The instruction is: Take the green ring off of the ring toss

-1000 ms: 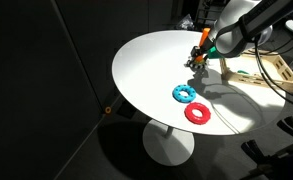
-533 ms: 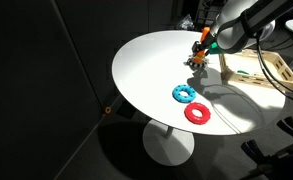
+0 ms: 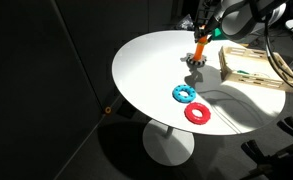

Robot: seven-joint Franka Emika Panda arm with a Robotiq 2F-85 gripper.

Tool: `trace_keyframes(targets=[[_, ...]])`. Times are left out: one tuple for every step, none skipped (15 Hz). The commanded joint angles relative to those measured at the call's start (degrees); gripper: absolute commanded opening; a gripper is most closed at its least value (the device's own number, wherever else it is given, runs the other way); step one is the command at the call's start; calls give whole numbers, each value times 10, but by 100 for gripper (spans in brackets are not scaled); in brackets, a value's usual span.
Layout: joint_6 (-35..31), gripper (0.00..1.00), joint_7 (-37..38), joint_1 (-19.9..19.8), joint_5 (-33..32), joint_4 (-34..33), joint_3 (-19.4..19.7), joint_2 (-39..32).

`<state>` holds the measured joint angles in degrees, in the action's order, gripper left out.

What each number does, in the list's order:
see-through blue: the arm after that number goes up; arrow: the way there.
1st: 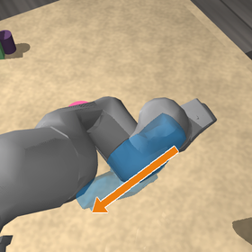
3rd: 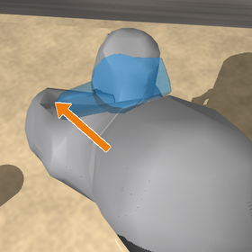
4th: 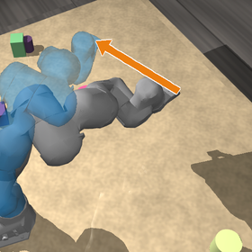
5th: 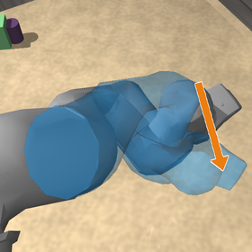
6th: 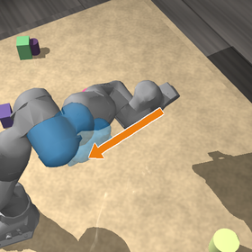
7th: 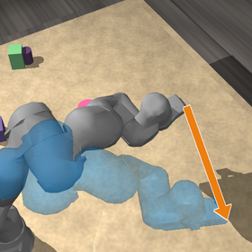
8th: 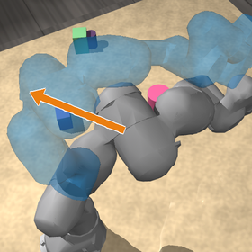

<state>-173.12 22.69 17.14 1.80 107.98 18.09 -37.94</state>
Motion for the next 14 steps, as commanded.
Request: trace_keyframes(targets=[[10, 48, 21, 33, -3, 30, 33, 45], [11, 48, 24, 39, -4, 33, 39, 53], [12, 48, 29, 49, -7, 38, 49, 61], [12, 48, 33, 58, -9, 42, 58, 68], [12, 48, 38, 66, -11, 47, 67, 76], [13, 48, 41, 79, -7, 51, 81, 82], [14, 48, 45, 89, -8, 56, 92, 90], [15, 48, 49, 100, -9, 61, 104, 97], [16, 48, 52, 111, -9, 65, 117, 103], [19, 48, 55, 121, -9, 69, 128, 110], [21, 48, 58, 131, -10, 74, 140, 117], [25, 48, 61, 142, -12, 79, 153, 123], [33, 48, 61, 153, -15, 86, 169, 131], [39, 48, 63, 163, -16, 92, 182, 137]])
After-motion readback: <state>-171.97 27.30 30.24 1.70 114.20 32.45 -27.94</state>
